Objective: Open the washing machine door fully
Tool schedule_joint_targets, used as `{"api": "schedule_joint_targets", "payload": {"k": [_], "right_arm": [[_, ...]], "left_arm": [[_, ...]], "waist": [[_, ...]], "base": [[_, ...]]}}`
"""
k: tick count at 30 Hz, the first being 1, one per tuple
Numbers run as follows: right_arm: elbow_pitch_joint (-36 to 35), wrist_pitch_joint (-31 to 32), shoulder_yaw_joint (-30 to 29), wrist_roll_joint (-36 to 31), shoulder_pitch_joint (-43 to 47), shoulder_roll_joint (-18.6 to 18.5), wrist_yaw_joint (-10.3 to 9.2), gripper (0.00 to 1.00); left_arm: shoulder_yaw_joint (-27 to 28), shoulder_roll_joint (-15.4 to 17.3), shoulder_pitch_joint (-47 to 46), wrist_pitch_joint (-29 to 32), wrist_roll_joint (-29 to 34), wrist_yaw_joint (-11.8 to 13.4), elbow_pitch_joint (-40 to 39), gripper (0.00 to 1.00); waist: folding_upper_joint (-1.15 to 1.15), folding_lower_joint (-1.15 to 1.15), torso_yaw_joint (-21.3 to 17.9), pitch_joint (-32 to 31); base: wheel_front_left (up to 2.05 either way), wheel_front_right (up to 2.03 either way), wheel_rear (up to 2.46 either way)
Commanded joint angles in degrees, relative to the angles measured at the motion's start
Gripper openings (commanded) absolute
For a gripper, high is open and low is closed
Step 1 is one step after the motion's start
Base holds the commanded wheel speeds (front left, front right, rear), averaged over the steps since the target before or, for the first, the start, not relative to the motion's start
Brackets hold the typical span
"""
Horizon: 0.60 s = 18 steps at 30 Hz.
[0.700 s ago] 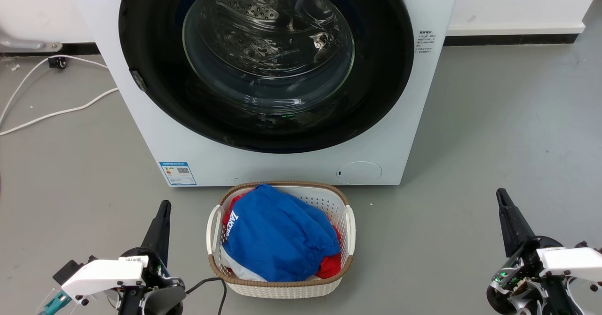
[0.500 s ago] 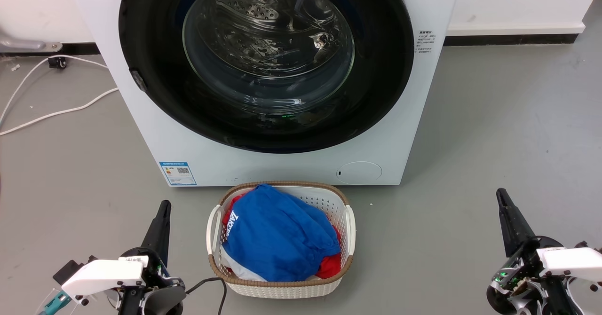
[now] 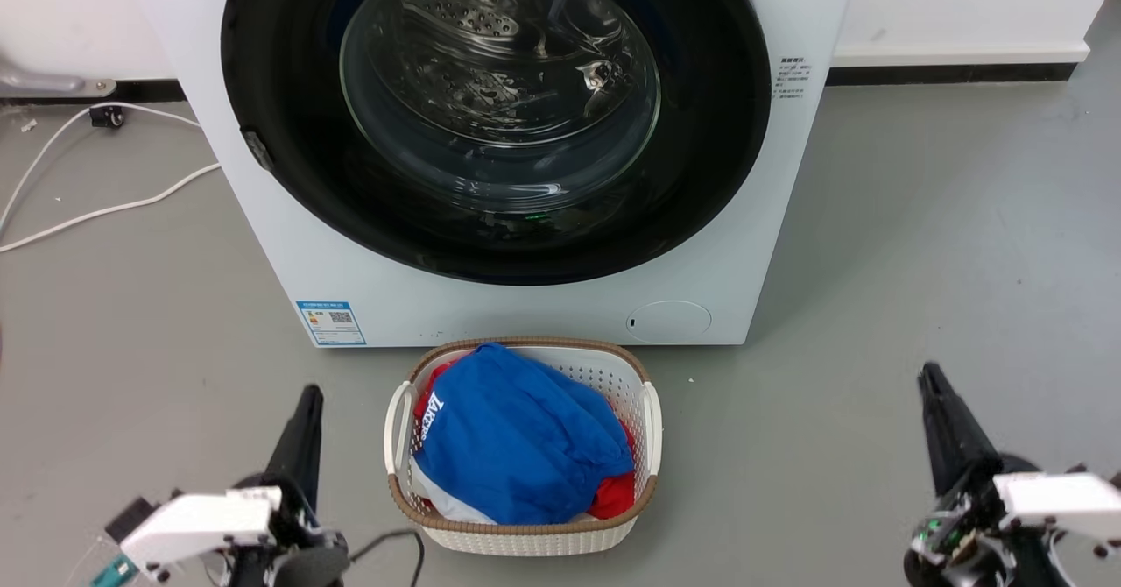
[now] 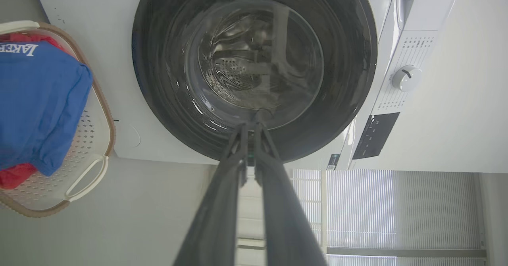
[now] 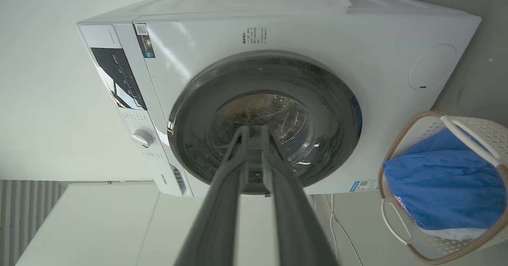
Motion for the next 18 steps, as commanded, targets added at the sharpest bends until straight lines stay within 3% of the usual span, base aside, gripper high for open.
{"api": "schedule_joint_targets", "payload": {"k": [1,7,18], "right_arm": [[0.4,0.0,0.0,0.0,0.4,0.1,0.0,1.0],[0.7,-1.5,0.0,-2.2,1.5,0.1,0.0,1.0],[-4.3,-4.6,0.1,-17.3,2.3,0.0,0.01,1.0]], "left_arm": [[-0.1,0.0,0.4,0.0,0.0,0.0,0.4,1.0],[-0.3,-0.1,1.2,-1.5,2.1,0.0,0.0,1.0],[-0.4,0.0,1.5,-4.6,14.6,1.8,-3.9,1.0]], "waist": [[0.0,0.0,0.0,0.0],[0.0,0.0,0.0,0.0],[0.0,0.0,0.1,0.2]], "base": [[0.0,0.0,0.0],[0.0,0.0,0.0],[0.0,0.0,0.0]]}}
